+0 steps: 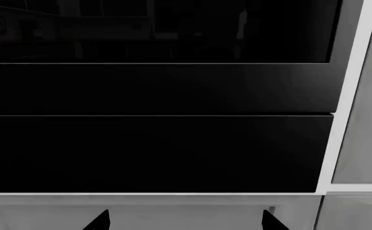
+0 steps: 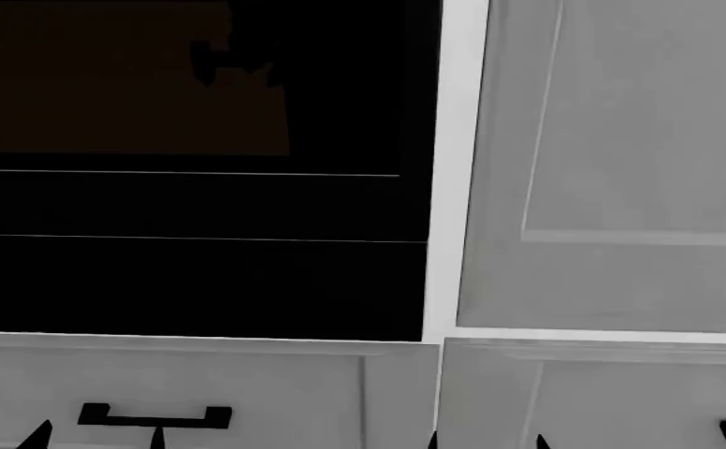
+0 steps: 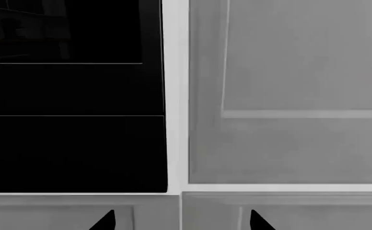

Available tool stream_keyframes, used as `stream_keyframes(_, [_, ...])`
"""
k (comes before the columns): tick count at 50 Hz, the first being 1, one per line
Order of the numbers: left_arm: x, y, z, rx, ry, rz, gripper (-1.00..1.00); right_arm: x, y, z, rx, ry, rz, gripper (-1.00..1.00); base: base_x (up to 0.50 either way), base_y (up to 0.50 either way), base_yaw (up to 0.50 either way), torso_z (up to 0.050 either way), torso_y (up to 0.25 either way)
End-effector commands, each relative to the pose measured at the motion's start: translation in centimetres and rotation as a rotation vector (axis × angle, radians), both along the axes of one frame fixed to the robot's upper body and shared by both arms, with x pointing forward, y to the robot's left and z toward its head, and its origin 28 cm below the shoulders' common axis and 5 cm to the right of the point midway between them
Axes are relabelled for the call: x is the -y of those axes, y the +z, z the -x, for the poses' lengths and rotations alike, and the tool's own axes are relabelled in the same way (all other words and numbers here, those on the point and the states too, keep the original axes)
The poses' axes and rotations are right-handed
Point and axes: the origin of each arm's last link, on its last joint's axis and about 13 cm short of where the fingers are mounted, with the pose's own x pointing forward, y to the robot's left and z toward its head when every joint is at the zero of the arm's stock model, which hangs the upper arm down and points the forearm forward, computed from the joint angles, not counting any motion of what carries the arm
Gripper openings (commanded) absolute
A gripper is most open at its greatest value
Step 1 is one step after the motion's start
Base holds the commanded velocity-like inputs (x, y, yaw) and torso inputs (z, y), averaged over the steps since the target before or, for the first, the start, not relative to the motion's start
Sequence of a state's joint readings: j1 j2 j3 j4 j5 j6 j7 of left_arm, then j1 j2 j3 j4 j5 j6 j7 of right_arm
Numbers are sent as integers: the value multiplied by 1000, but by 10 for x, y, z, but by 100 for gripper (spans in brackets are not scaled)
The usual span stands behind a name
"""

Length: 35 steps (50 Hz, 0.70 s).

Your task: Press the start button on the microwave

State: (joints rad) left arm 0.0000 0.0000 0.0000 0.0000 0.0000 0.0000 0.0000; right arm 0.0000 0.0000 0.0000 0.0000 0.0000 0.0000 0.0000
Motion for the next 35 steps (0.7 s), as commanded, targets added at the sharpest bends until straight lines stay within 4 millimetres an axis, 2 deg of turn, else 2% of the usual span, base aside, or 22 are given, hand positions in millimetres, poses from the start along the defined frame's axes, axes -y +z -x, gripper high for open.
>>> stream_keyframes(1, [0,0,-1,0,0,0,100,-1,0,-1,0,0,0,100,0,0,0,0,0])
stream_keyframes(9, [-2,0,1,5,17,-13,100,0,-3,4,-10,-2,-5,100,0,0,0,0,0])
stream_keyframes(13, [-2,11,1,74,40,-24,100,0,3,4,23,5,-2,100,0,0,0,0,0])
stream_keyframes(17, [-4,30,4,212,70,-54,100,0,25,8,147,5,16,100,0,0,0,0,0])
stream_keyframes(22, [-5,65,10,363,77,-62,100,-1,58,15,274,8,76,100,0,0,0,0,0])
stream_keyframes(28, [-7,87,15,466,95,-43,100,-4,87,19,368,3,129,100,0,0,0,0,0])
stream_keyframes(35, [-9,96,14,544,110,-73,100,-7,102,20,457,-2,180,100,0,0,0,0,0])
